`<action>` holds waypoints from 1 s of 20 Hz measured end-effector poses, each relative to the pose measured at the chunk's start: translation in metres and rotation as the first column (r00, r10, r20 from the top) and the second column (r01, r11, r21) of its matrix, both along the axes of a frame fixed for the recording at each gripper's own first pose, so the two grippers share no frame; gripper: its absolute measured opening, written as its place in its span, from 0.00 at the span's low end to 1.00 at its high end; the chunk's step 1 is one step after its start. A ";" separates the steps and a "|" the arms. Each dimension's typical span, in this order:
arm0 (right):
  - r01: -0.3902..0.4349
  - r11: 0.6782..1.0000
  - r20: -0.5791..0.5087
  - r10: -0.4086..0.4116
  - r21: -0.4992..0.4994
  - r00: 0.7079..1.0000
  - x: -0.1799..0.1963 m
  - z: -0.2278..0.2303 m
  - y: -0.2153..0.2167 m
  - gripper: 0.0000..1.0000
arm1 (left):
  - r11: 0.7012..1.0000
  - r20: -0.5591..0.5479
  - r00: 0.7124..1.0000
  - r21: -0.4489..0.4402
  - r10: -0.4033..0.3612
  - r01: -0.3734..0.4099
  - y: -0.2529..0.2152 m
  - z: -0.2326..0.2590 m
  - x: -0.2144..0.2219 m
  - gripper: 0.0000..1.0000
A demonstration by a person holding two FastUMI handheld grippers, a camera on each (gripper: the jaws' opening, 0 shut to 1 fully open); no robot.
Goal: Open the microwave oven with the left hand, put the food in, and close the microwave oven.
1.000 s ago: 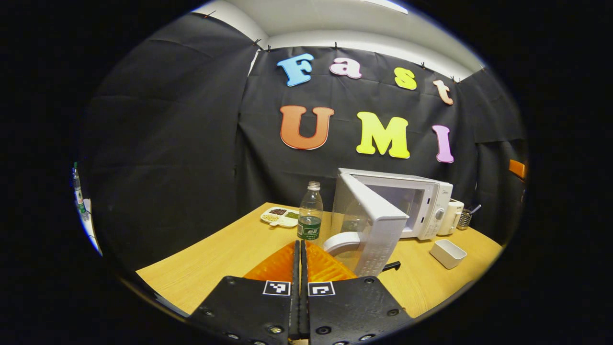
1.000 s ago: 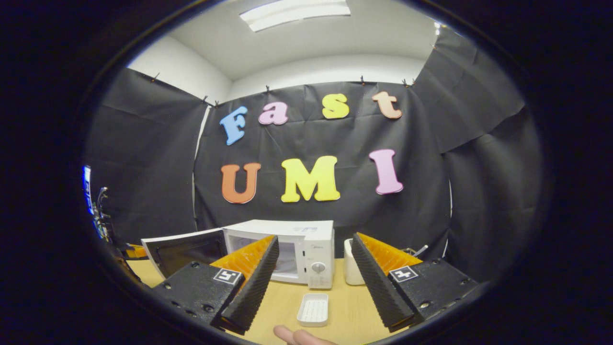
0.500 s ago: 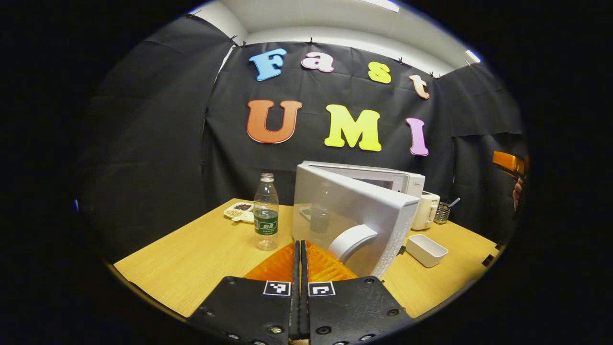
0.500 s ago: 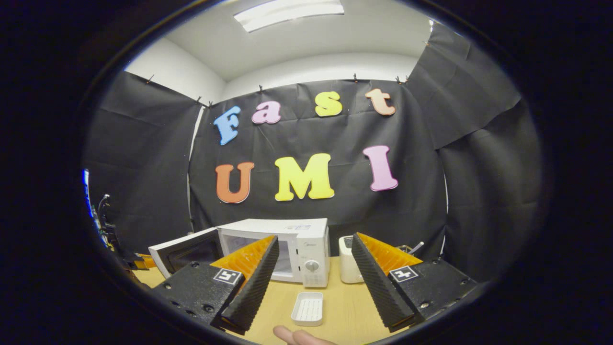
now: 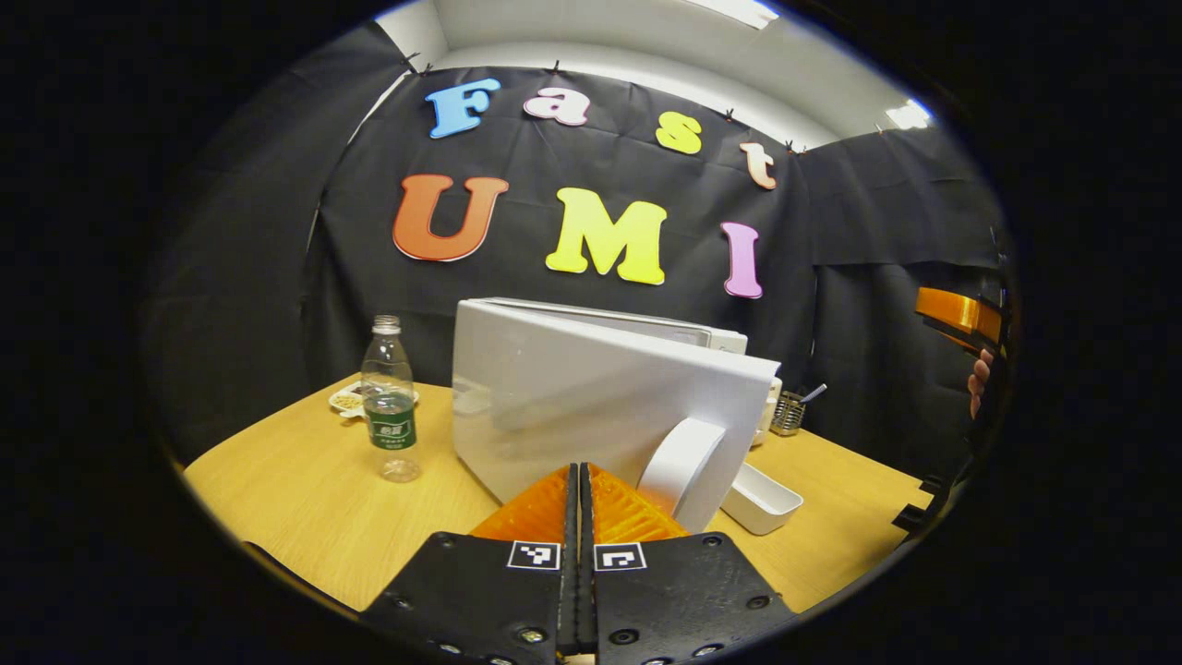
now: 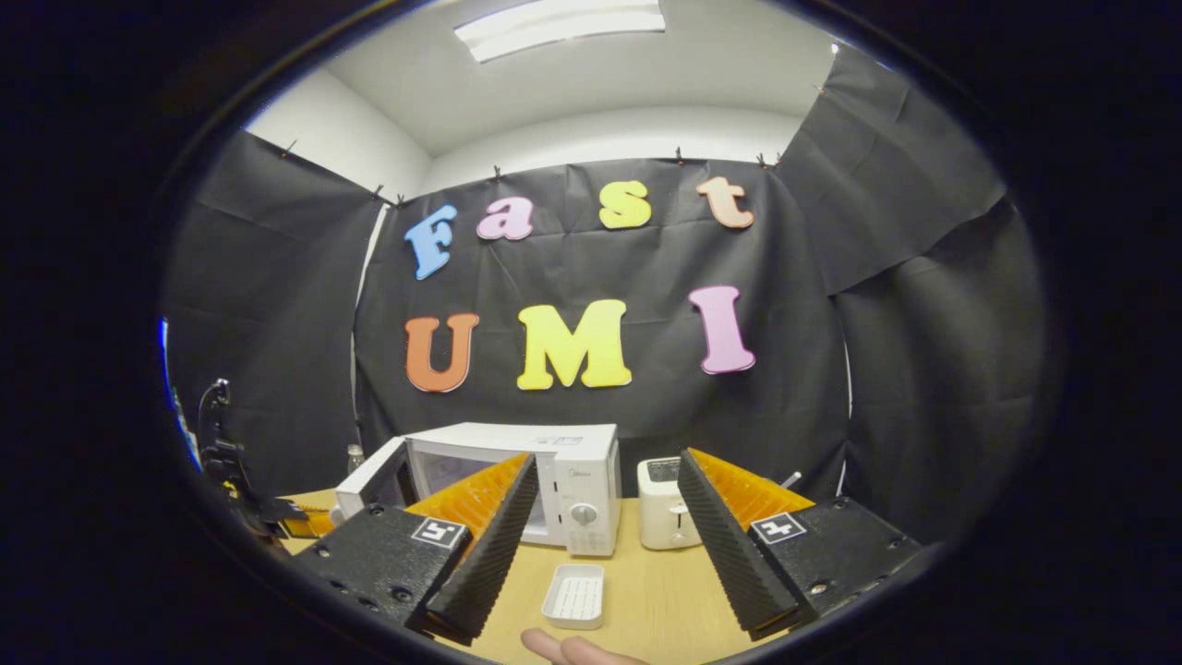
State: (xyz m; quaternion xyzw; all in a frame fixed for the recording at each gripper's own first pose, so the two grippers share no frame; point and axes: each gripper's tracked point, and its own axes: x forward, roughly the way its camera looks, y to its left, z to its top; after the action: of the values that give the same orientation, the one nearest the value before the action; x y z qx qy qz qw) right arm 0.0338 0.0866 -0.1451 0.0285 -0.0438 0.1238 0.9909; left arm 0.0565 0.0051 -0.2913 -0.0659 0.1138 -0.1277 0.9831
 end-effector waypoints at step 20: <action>0.040 0.999 -0.009 -0.039 0.027 0.999 0.028 -0.005 -0.068 0.97 | 0.985 0.042 0.992 0.131 -0.120 0.113 -0.130 0.000 0.131 0.00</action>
State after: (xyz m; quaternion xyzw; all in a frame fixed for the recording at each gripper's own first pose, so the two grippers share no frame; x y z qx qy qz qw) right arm 0.0613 0.0189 -0.1498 0.0419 -0.0417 0.1035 0.9929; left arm 0.1872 -0.1249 -0.2912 0.0075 0.1009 -0.1791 0.9786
